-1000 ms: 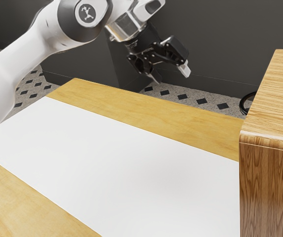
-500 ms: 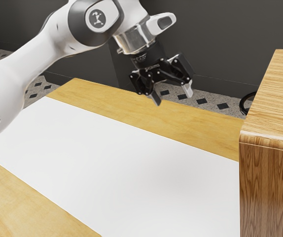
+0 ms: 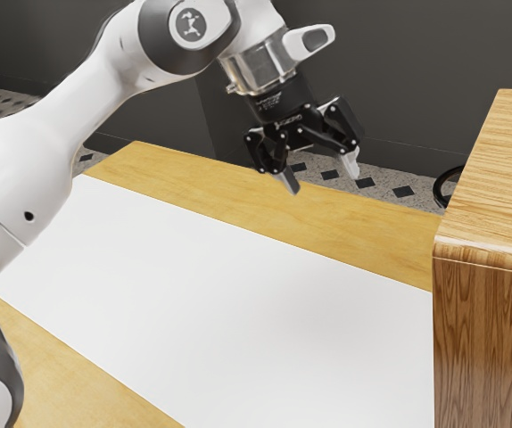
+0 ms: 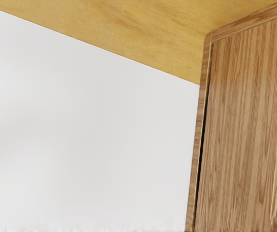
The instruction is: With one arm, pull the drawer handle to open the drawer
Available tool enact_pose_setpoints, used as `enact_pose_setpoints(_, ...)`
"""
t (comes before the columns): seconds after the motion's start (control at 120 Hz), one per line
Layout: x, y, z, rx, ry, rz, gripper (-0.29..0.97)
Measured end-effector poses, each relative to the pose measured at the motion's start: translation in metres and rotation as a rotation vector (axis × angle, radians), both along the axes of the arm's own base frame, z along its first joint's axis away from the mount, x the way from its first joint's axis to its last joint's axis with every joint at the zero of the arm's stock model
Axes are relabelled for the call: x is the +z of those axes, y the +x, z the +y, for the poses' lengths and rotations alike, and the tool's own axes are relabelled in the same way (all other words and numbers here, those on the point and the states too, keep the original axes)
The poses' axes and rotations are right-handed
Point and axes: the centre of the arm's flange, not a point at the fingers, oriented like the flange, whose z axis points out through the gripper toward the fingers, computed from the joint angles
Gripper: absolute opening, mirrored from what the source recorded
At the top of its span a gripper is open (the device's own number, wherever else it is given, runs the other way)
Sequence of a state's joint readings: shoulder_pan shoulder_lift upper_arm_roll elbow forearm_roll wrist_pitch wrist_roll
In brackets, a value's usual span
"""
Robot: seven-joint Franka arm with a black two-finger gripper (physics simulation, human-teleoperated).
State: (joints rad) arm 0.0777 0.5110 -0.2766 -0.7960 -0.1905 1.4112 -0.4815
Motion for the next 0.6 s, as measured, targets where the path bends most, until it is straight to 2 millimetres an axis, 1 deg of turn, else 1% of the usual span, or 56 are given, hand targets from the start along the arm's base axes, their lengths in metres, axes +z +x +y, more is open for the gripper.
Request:
enact_pose_setpoints(0.042, -0.002, 0.001, -0.008, -0.005, -0.005, 0.002, 0.68)
enact_pose_setpoints(0.092, 0.003, 0.001, -0.016, -0.008, -0.013, -0.012, 0.68)
enact_pose_setpoints(0.208, 0.02, -0.003, -0.02, 0.006, -0.027, -0.047, 0.68)
enact_pose_setpoints(0.283, 0.027, -0.005, -0.024, 0.011, -0.034, -0.057, 0.68)
enact_pose_setpoints(0.467, 0.035, -0.011, -0.042, -0.004, -0.063, -0.061, 0.68)
enact_pose_setpoints(0.6, 0.037, -0.015, -0.052, -0.017, -0.078, -0.05, 0.68)
